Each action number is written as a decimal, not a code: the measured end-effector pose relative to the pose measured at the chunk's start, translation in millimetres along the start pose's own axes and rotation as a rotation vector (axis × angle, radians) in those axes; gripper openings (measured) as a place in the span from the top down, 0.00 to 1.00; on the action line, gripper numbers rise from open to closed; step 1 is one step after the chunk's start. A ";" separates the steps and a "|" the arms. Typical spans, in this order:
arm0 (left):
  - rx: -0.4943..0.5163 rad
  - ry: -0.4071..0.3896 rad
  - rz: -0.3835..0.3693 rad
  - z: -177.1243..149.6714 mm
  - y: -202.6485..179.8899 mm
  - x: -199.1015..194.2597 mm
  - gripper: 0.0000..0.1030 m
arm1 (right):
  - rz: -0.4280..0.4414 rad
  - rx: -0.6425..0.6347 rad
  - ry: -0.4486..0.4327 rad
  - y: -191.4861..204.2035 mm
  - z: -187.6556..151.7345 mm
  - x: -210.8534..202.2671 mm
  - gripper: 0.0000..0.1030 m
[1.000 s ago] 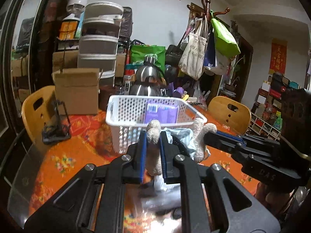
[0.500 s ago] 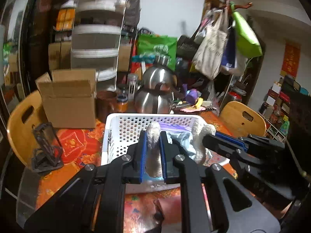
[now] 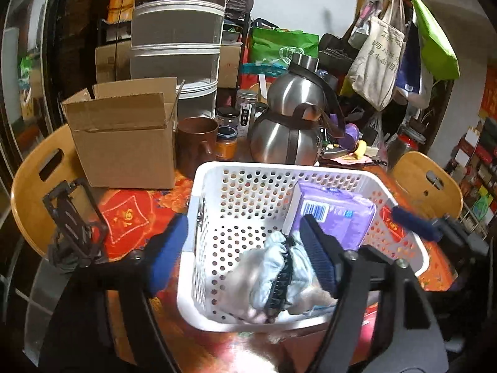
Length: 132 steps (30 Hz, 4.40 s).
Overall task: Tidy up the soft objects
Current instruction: 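Carry the socks into the basket with both grippers and open them, then move both grippers to the pink-and-white plastic bag on the table, then close the left gripper on the pink bag edge while the right gripper grips it too, then lift the pink bag into the basket and open both grippers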
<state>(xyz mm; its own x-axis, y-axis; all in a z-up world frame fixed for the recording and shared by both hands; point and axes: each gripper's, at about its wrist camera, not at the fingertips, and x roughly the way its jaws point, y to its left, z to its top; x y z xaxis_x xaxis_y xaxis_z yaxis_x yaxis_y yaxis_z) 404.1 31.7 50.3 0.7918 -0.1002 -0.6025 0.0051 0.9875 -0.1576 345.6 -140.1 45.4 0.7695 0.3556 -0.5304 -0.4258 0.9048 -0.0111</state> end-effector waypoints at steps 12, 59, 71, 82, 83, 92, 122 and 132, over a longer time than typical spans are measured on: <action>0.055 0.008 0.016 -17.5 -9.4 1.0 0.21 | -0.001 0.082 0.014 -28.5 -4.6 -11.0 0.19; 0.072 0.311 -0.196 -211.8 -55.6 -25.8 0.55 | 0.078 0.153 0.277 -7.7 -172.2 -59.6 0.59; 0.070 0.324 -0.229 -215.9 -49.0 -19.4 0.55 | 0.064 0.045 0.272 10.3 -168.2 -52.0 0.59; 0.124 0.292 -0.210 -218.3 -63.8 -20.1 0.79 | 0.091 0.065 0.276 5.5 -170.0 -51.4 0.79; 0.127 0.287 -0.207 -218.4 -64.4 -22.3 0.79 | 0.086 0.064 0.270 5.6 -169.8 -52.8 0.81; 0.164 0.284 -0.196 -216.9 -68.4 -23.0 0.78 | 0.112 0.064 0.306 1.1 -166.9 -44.8 0.83; 0.189 -0.075 -0.265 -119.6 -70.3 -169.1 0.90 | 0.049 0.010 -0.025 6.0 -43.4 -148.8 0.97; 0.203 -0.066 -0.238 -39.6 -74.5 -134.1 0.90 | 0.045 0.047 0.010 -30.8 11.9 -95.1 0.97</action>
<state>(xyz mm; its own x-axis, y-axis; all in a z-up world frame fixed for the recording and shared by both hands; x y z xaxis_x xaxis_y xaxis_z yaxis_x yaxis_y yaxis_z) 273.4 -33.3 111.8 0.7918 -0.3297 -0.5141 0.3115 0.9421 -0.1244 291.2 -199.0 106.2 0.7449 0.3943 -0.5382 -0.4370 0.8979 0.0529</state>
